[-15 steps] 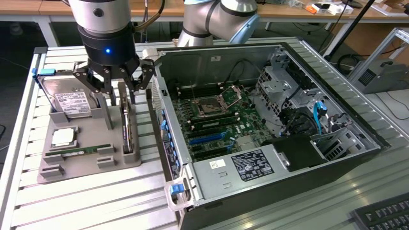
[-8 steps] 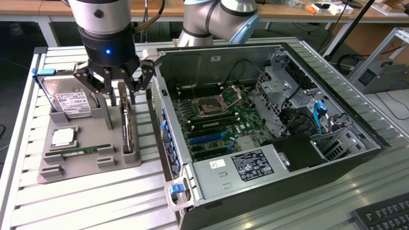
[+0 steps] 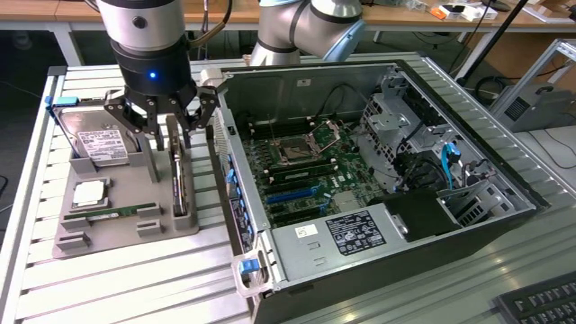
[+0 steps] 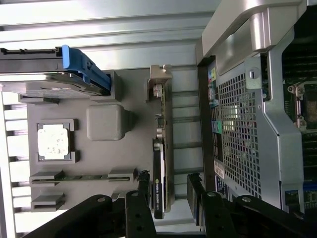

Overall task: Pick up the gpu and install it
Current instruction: 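Pick up the gpu and move the gpu toward the slot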

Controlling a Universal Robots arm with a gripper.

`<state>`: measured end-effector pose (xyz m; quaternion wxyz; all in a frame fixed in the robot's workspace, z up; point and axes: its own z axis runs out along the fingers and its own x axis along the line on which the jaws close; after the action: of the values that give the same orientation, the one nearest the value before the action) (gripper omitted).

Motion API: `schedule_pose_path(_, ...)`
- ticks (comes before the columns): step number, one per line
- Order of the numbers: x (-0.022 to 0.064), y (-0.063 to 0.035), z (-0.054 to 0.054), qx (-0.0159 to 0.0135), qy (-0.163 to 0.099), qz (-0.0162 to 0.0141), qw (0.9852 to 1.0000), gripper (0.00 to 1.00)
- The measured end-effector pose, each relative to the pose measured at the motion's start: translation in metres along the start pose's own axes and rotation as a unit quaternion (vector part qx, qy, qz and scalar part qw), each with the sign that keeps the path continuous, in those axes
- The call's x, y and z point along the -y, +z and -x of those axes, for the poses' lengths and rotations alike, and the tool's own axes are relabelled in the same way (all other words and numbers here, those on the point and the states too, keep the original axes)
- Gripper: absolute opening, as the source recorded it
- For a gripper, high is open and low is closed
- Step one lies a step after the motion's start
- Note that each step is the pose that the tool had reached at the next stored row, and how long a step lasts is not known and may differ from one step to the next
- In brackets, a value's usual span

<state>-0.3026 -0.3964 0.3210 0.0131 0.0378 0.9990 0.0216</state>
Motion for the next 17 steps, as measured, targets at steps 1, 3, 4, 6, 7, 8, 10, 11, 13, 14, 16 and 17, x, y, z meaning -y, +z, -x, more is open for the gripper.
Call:
schedule_pose_path(1,0.0,0.0002,0.0,0.0,0.0,0.0,1.0,0.44)
schedule_pose_path(3,0.0,0.0006,0.0,0.0,0.0,0.0,1.0,0.44)
schedule_pose_path(4,0.0,0.0009,0.0,0.0,0.0,0.0,1.0,0.44)
schedule_pose_path(6,0.0,0.0012,0.0,0.0,0.0,0.0,1.0,0.44)
schedule_pose_path(7,0.0,0.0015,0.0,0.0,0.0,0.0,1.0,0.44)
schedule_pose_path(8,0.0001,0.0016,0.0,0.0,0.0,0.0,1.0,0.44)
schedule_pose_path(10,0.0001,0.0019,0.0,0.0,0.0,0.0,1.0,0.44)
schedule_pose_path(11,0.0001,0.002,-0.0001,0.0,0.0,0.0,1.0,0.44)
schedule_pose_path(13,0.0001,0.0023,0.0,0.0,0.0,0.0,1.0,0.44)
schedule_pose_path(14,0.0001,0.0026,-0.0001,0.0,0.0,0.0,1.0,0.44)
schedule_pose_path(16,0.0001,0.0029,-0.0001,0.0,0.0,0.0,1.0,0.44)
schedule_pose_path(17,0.0001,0.0031,-0.0001,0.0,0.0,0.0,1.0,0.44)
